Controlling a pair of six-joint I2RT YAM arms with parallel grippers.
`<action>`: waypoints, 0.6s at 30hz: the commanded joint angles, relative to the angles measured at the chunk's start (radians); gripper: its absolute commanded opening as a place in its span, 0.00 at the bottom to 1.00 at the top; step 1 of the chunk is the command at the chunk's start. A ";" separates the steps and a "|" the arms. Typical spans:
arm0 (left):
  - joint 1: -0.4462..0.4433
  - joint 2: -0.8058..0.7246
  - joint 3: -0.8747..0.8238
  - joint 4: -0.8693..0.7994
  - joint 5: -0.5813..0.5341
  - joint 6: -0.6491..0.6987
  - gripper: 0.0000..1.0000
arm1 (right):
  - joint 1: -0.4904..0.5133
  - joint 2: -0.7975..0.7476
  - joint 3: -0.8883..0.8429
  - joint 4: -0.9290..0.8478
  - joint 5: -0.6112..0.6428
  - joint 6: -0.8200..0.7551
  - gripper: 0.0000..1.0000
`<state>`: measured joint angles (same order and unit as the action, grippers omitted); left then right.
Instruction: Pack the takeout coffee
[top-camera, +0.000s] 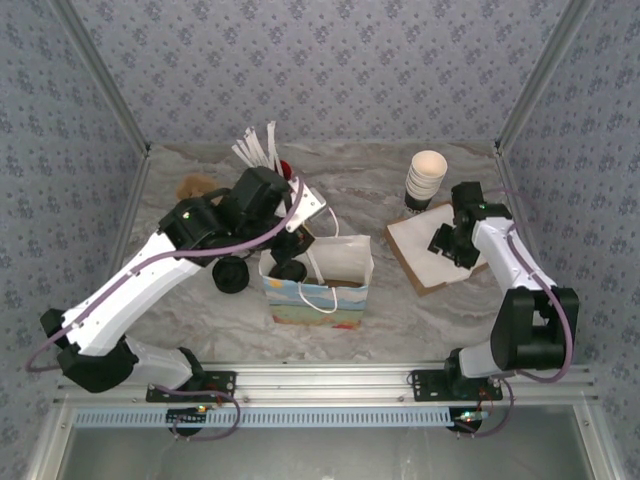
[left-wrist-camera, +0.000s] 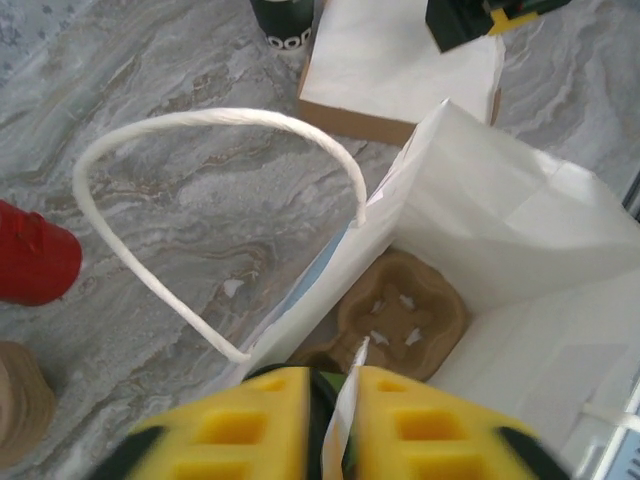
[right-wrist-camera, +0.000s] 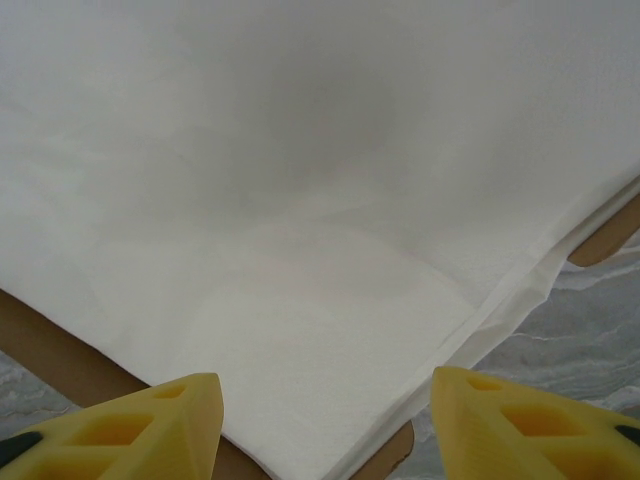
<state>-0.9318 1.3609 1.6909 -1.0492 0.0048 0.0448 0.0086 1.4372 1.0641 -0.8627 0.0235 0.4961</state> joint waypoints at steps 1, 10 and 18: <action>-0.008 0.009 0.044 -0.032 -0.004 0.037 0.46 | -0.007 0.037 0.031 0.018 0.018 -0.014 0.61; -0.007 -0.043 0.124 -0.021 -0.025 0.045 0.69 | -0.007 0.119 0.061 0.058 -0.004 -0.018 0.65; -0.006 -0.093 0.141 -0.016 -0.057 0.037 0.75 | -0.007 0.186 0.082 0.078 0.007 -0.024 0.63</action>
<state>-0.9325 1.2949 1.8114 -1.0668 -0.0322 0.0711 0.0086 1.5967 1.1118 -0.7872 0.0196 0.4870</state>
